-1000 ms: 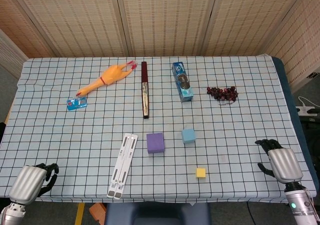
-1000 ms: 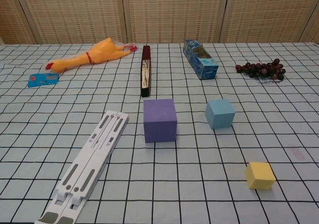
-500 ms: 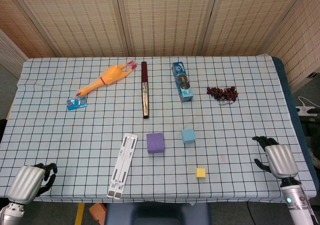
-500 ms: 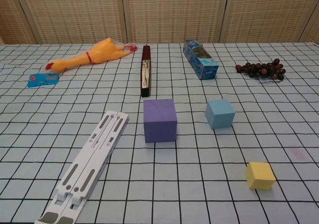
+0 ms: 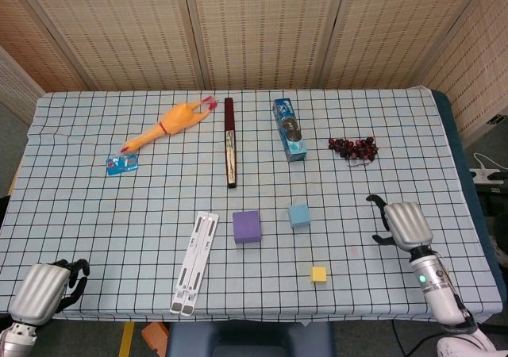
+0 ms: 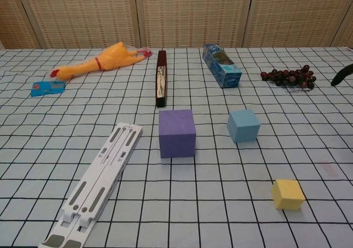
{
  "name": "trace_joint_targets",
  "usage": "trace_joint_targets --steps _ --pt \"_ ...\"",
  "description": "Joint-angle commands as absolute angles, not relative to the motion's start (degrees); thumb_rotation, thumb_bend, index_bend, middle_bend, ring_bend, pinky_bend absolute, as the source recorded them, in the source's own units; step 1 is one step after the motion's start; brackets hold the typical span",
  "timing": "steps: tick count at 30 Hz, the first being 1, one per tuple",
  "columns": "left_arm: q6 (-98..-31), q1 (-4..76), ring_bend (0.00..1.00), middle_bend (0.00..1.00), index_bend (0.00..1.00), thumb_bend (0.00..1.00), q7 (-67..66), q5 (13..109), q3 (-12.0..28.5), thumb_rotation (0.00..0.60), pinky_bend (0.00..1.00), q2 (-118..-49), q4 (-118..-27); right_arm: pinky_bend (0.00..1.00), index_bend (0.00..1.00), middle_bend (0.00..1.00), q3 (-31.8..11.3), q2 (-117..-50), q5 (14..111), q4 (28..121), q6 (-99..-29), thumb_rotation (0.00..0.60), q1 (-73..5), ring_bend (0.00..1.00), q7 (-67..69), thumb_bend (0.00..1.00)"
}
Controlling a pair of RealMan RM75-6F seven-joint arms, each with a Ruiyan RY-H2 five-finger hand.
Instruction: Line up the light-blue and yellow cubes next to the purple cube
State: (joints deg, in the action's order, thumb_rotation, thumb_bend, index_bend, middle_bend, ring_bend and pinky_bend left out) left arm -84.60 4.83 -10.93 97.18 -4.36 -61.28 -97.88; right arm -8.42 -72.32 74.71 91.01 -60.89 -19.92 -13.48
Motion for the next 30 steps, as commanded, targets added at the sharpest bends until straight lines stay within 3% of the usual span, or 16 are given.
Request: trace_joint_targets --steps 1,7,21,30 --pt "-84.64 4.81 0.63 0.67 0.52 0.47 -10.73 97.18 -4.35 0.6 0.83 -61.24 -97.81 1.0 0.24 0.75 -9.68 -72.33 69.54 92.34 -52.59 0.6 -24.09 0.84 -10.3 0.0" --pt "-84.16 4.87 0.63 0.68 0.52 0.47 -10.41 96.51 -4.28 0.6 0.83 -61.02 -97.88 1.0 0.25 0.78 -11.89 -73.19 64.3 91.74 -43.97 0.6 -29.27 0.87 -4.66 0.0" --pt "-84.52 4.75 0.63 0.68 0.52 0.47 -9.87 96.7 -4.26 0.6 0.83 -60.72 -98.14 1.0 0.3 0.79 -12.96 -78.6 61.78 84.46 -38.11 0.6 -34.7 0.88 1.37 0.0" --pt "-84.89 4.59 0.63 0.68 0.52 0.47 -9.03 96.84 -4.28 0.6 0.83 -60.47 -98.07 1.0 0.18 0.81 -13.25 -81.64 62.76 78.39 -33.46 0.6 -37.57 0.9 7.98 0.0"
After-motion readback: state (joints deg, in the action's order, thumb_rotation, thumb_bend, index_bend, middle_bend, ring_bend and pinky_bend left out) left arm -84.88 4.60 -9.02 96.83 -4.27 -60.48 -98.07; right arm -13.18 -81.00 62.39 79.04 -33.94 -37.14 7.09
